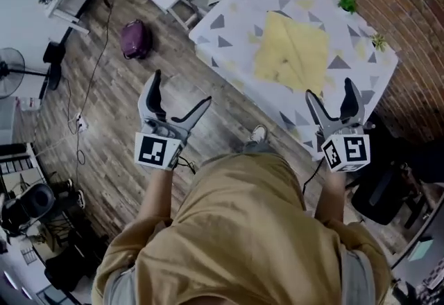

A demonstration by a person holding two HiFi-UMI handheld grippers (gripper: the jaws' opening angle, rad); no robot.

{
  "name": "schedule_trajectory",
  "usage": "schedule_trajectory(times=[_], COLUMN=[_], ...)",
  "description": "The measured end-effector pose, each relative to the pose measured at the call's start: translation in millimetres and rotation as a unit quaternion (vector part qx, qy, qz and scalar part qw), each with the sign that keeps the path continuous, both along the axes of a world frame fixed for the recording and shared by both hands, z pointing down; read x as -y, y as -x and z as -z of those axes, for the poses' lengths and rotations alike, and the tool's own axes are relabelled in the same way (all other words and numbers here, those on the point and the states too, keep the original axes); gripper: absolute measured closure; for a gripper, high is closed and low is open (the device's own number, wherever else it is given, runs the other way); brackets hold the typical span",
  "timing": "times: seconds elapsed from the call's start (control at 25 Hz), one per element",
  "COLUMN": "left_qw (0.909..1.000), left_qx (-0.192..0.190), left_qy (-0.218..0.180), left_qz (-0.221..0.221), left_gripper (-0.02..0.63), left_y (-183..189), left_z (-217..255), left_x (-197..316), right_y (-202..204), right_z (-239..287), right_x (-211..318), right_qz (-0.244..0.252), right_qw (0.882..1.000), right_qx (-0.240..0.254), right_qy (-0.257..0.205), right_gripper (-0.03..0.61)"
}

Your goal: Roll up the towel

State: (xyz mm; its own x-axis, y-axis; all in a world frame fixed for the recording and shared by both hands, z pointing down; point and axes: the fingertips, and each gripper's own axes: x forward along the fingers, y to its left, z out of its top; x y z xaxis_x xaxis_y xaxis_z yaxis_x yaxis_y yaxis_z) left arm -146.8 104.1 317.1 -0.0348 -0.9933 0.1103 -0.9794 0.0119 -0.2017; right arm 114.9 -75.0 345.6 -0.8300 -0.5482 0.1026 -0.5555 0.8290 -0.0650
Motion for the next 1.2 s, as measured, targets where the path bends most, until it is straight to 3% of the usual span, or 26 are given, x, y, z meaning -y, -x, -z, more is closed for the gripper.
schedule_trajectory(times=[0.2, 0.36, 0.6, 0.76, 0.88, 1.08, 1.12, 1.2], left_qw=[0.9976, 0.9873, 0.9553, 0.9325, 0.9128, 0.8798, 0.8724, 0.8598], left_qx=[0.017, -0.007, -0.022, -0.003, 0.016, 0.058, 0.068, 0.078], left_qy=[0.0, 0.03, 0.079, 0.079, 0.094, 0.153, 0.165, 0.184], left_qz=[-0.067, -0.156, -0.284, -0.352, -0.397, -0.446, -0.455, -0.47], left_gripper=[0.038, 0.038, 0.038, 0.04, 0.041, 0.047, 0.058, 0.16], left_y=[16, -4, -19, -14, -14, -26, -32, -44], left_z=[-5, -25, -78, -97, -129, -186, -199, -219], left_x=[81, 128, 157, 166, 169, 163, 162, 162], right_y=[7, -5, 31, 61, 85, 112, 113, 111], right_z=[-17, -33, -59, -79, -100, -154, -166, -191], right_x=[20, 11, -28, -42, -43, -44, -43, -38], right_qz=[-0.019, -0.055, -0.104, -0.119, -0.111, -0.068, -0.059, -0.042], right_qw=[0.999, 0.993, 0.983, 0.978, 0.973, 0.962, 0.959, 0.951], right_qx=[-0.048, -0.101, -0.138, -0.15, -0.182, -0.248, -0.26, -0.289], right_qy=[0.005, 0.026, 0.065, 0.083, 0.083, 0.095, 0.098, 0.103], right_gripper=[0.133, 0.133, 0.133, 0.135, 0.137, 0.141, 0.161, 0.242])
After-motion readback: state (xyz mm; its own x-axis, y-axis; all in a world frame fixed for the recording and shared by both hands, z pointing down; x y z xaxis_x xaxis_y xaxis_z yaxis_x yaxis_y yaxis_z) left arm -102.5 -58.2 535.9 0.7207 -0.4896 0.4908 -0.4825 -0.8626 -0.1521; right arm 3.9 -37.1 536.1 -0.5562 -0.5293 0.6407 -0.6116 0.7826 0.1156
